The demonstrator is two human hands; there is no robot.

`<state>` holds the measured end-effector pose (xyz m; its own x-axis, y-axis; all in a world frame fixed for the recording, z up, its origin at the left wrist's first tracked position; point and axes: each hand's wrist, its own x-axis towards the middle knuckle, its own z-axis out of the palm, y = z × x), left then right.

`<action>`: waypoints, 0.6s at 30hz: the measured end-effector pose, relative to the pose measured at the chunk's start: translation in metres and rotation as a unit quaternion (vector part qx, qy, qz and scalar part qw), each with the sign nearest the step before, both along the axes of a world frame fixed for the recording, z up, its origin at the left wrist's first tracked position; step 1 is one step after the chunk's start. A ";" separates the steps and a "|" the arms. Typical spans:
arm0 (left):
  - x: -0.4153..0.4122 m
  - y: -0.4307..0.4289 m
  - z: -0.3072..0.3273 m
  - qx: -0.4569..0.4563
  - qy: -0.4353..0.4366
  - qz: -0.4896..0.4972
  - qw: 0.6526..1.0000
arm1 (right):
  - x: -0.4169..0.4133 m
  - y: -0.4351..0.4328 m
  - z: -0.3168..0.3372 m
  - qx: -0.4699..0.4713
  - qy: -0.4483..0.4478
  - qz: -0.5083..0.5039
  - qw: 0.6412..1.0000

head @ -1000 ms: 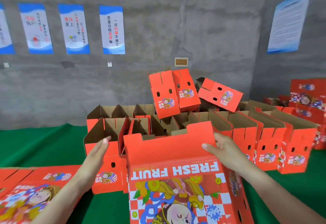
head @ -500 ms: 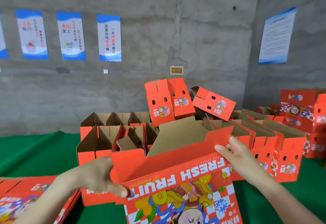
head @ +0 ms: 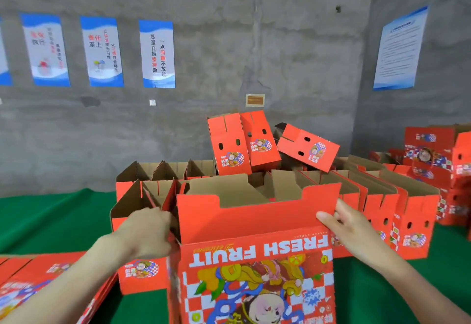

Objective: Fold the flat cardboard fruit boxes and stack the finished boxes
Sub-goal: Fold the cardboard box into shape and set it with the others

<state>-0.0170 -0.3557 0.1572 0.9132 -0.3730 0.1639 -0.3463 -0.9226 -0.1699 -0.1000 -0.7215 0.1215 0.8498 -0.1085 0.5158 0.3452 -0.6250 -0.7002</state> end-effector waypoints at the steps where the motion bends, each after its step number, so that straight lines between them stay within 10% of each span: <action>1: 0.000 0.000 0.000 -0.004 -0.012 -0.007 1.000 | -0.002 0.004 -0.001 -0.026 0.012 -0.005 1.000; 8: -0.008 0.015 -0.023 -0.064 -0.083 0.008 0.994 | 0.001 0.021 -0.029 0.023 -0.020 -0.059 0.998; 18: -0.019 0.026 -0.048 -0.235 0.054 0.000 0.970 | 0.024 0.035 -0.076 0.062 0.042 -0.092 0.993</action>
<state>-0.0356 -0.3295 0.1093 0.9349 -0.2793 0.2191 -0.3378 -0.8896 0.3075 -0.0760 -0.6867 0.0455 0.8496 -0.3235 0.4166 0.1705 -0.5791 -0.7973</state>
